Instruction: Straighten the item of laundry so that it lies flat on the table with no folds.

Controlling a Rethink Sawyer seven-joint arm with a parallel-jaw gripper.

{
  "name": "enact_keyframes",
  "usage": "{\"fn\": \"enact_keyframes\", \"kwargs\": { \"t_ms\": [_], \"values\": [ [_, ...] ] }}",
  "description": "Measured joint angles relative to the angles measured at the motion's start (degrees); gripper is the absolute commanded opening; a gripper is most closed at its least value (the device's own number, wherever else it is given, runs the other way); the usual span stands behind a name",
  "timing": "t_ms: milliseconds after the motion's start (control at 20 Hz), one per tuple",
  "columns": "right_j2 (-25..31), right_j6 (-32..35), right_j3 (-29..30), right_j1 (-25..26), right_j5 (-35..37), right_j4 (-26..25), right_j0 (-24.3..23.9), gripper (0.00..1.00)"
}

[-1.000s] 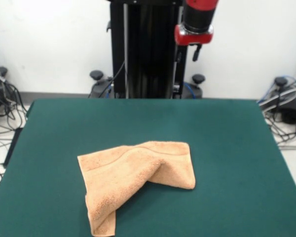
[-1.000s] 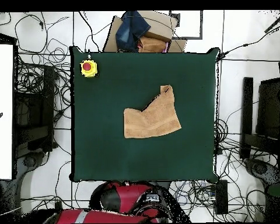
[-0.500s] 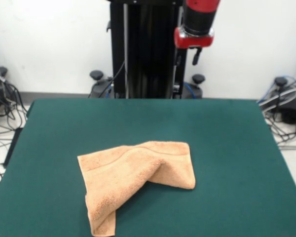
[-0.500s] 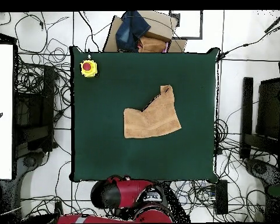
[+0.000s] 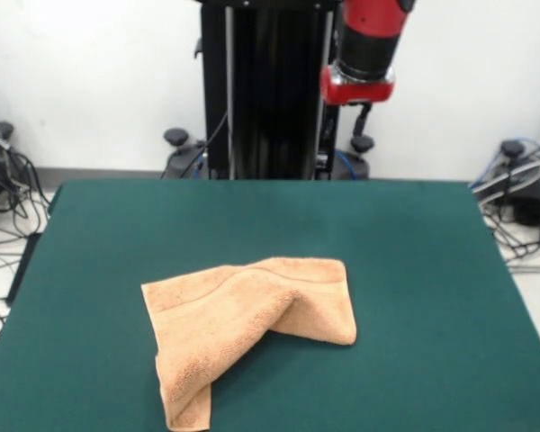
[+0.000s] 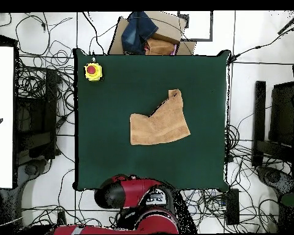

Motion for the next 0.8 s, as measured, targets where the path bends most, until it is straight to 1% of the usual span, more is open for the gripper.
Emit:
{"fn": "enact_keyframes", "kwargs": {
  "t_ms": [450, 800],
  "values": [
    [0.0, 0.0, -5.0, 3.4, 0.0, 0.0, 0.0, 1.0],
    [0.0, 0.0, -6.2, 5.1, 0.0, 0.0, -1.7, 1.0]
  ]
}}
